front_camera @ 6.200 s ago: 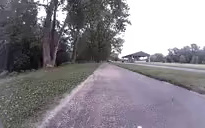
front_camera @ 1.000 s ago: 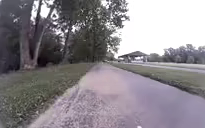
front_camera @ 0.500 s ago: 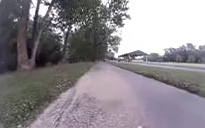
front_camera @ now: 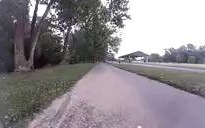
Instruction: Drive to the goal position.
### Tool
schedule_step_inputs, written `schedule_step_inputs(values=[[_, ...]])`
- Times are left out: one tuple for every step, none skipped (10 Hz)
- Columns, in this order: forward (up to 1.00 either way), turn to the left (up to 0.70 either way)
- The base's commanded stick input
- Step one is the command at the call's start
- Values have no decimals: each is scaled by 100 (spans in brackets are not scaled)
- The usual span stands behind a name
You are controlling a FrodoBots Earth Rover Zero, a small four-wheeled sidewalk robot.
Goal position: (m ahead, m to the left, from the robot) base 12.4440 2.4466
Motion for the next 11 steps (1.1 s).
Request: schedule_step_inputs(values=[[70,0],[70,0],[70,0],[70,0],[70,0],[70,0],[70,0],[70,-6],[70,-13],[70,-7],[70,0]])
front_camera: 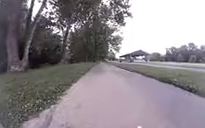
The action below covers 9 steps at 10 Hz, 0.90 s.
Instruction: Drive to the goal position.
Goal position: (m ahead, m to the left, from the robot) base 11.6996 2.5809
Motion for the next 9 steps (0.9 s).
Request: schedule_step_inputs(values=[[70,0],[70,0],[70,0],[70,0],[70,0],[70,0],[70,0],[70,0],[70,0]])
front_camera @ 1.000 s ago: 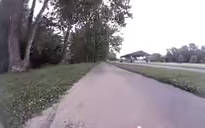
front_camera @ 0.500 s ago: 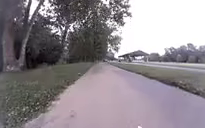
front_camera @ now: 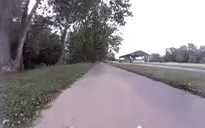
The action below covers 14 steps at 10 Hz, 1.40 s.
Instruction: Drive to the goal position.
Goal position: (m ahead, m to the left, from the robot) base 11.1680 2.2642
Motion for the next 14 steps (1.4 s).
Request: schedule_step_inputs(values=[[70,0],[70,0],[70,0],[70,0],[70,0],[70,0],[70,0],[70,0],[70,0],[70,0],[70,2],[70,6],[70,12],[70,6]])
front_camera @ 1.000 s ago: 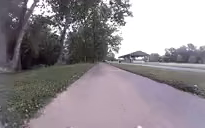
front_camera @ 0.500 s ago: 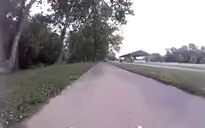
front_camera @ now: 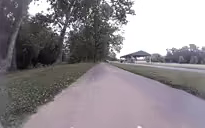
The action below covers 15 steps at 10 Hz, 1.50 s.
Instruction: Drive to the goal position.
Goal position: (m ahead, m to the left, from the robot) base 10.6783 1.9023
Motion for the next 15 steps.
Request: schedule_step_inputs(values=[[70,0],[70,0],[70,0],[70,0],[70,0],[70,0],[70,0],[70,0],[70,0],[70,0],[70,0],[70,0],[70,0],[70,0],[70,0]])
